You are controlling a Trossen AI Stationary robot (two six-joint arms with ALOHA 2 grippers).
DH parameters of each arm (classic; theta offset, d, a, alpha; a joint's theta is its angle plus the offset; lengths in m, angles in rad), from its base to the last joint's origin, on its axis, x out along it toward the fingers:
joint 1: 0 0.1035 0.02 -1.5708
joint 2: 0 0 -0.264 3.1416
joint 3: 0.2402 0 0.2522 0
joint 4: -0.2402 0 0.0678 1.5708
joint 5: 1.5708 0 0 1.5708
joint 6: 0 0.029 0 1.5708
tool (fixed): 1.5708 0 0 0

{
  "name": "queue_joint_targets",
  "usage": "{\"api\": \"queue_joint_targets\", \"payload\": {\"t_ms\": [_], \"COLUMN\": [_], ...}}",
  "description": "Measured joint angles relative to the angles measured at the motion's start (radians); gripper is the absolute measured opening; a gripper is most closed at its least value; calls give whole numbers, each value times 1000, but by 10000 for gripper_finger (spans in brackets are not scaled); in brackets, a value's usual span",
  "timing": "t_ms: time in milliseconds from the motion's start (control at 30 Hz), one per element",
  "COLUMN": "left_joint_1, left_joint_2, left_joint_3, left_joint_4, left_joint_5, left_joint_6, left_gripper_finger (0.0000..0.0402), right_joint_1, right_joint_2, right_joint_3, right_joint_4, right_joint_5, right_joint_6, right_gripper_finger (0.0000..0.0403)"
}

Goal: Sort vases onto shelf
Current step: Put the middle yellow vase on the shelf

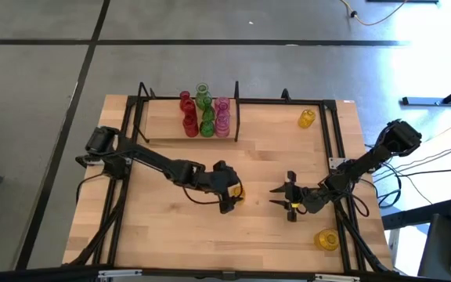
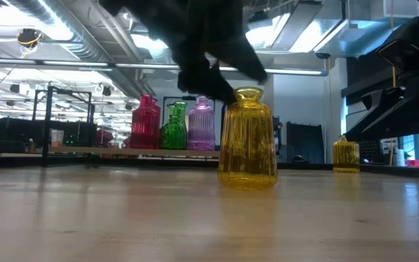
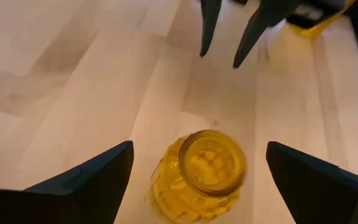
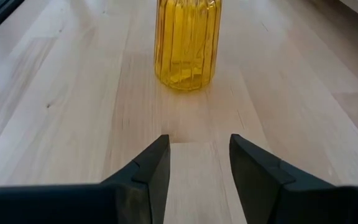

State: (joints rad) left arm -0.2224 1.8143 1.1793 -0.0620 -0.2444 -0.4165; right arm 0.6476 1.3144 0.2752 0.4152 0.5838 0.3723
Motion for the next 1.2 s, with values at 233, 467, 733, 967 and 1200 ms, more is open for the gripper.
{"api": "queue_joint_targets", "payload": {"t_ms": [233, 467, 733, 967, 1200], "left_joint_1": [2, 2, -1, 0, -1], "left_joint_2": [45, 46, 60, 80, 81], "left_joint_3": [0, -2, -2, -1, -2], "left_joint_4": [26, 23, 30, 70, 68], "left_joint_5": [-8, -6, -10, -25, -6], "left_joint_6": [-1, 16, 32, 34, 34], "left_gripper_finger": [361, 361, 361, 347, 290], "right_joint_1": [0, 0, 0, 0, 0], "right_joint_2": [0, 0, 0, 0, 0], "right_joint_3": [0, 0, 0, 0, 0], "right_joint_4": [-2, -3, -3, -6, -6], "right_joint_5": [0, 0, 0, 0, 0], "right_joint_6": [-3, -4, -4, -4, -4], "right_gripper_finger": [150, 150, 150, 150, 150]}}
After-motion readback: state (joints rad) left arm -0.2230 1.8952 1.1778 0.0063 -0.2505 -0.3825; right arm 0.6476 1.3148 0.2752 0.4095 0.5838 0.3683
